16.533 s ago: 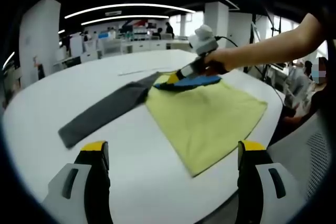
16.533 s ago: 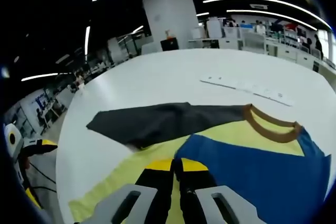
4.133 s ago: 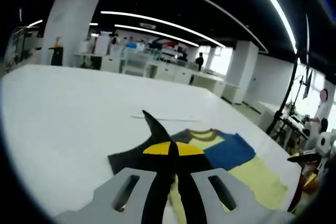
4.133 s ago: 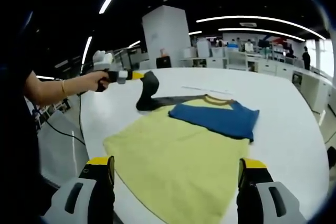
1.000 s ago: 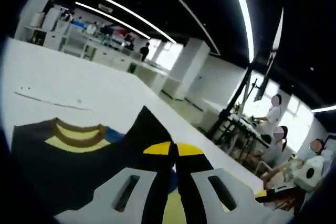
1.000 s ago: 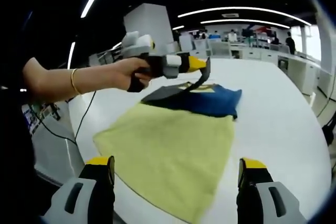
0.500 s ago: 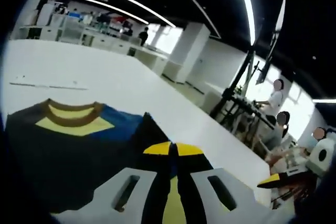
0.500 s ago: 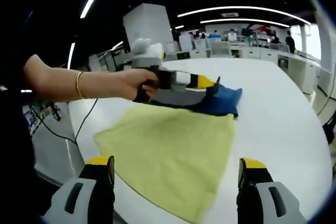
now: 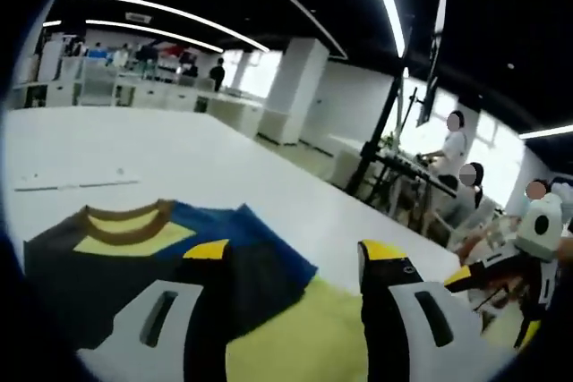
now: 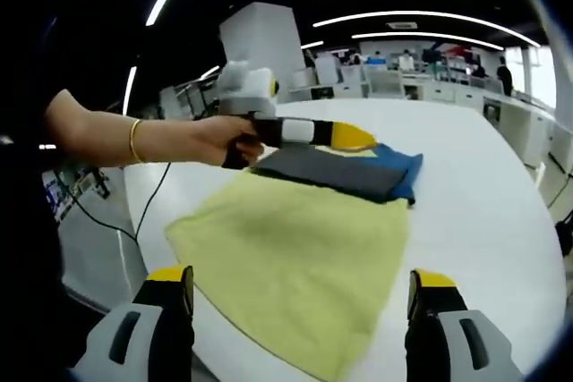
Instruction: Fold the garment on the visible template until the final outline fits inside the template.
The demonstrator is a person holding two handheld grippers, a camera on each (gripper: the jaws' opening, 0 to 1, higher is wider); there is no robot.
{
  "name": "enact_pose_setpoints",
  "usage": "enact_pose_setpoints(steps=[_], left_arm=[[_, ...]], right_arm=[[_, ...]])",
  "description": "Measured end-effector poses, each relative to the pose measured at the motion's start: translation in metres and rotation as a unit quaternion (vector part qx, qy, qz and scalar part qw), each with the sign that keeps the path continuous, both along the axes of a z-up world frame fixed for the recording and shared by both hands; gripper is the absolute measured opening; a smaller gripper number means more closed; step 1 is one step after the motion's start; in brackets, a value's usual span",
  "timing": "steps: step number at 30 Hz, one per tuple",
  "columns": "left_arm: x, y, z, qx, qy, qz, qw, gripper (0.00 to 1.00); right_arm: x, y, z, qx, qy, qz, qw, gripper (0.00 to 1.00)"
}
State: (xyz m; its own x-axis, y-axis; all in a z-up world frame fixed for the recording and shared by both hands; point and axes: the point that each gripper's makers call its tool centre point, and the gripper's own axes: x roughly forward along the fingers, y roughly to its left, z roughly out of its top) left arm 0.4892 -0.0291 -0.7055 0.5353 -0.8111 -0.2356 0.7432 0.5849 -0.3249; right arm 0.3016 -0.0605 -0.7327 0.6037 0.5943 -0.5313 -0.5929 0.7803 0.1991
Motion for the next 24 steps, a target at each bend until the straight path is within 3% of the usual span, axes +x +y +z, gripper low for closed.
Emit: enact_pose_setpoints(steps=[3,9,15,24], left_arm=[[-0.005,0.008,0.007,-0.001,-0.008,-0.003,1.0000,0.62],[-0.016,0.024,0.018,0.008,-0.024,-0.012,0.9996,0.79],[-0.031,0.043,0.019,0.012,-0.015,-0.016,0.9997,0.93],[-0.059,0.071,0.021,0.037,-0.031,-0.029,0.9984,0.99]], right_arm=[[0.000,0.000,0.002,-0.007,-0.001,0.010,0.9999,0.99],[0.000,0.003,0.006,-0.012,-0.001,0.034,0.9994,0.99],[-0.001,0.006,0.010,-0.030,-0.005,0.060,0.9978,0.99],[-0.006,0.010,0.013,-0.050,0.000,0.099,0.9938,0.99]])
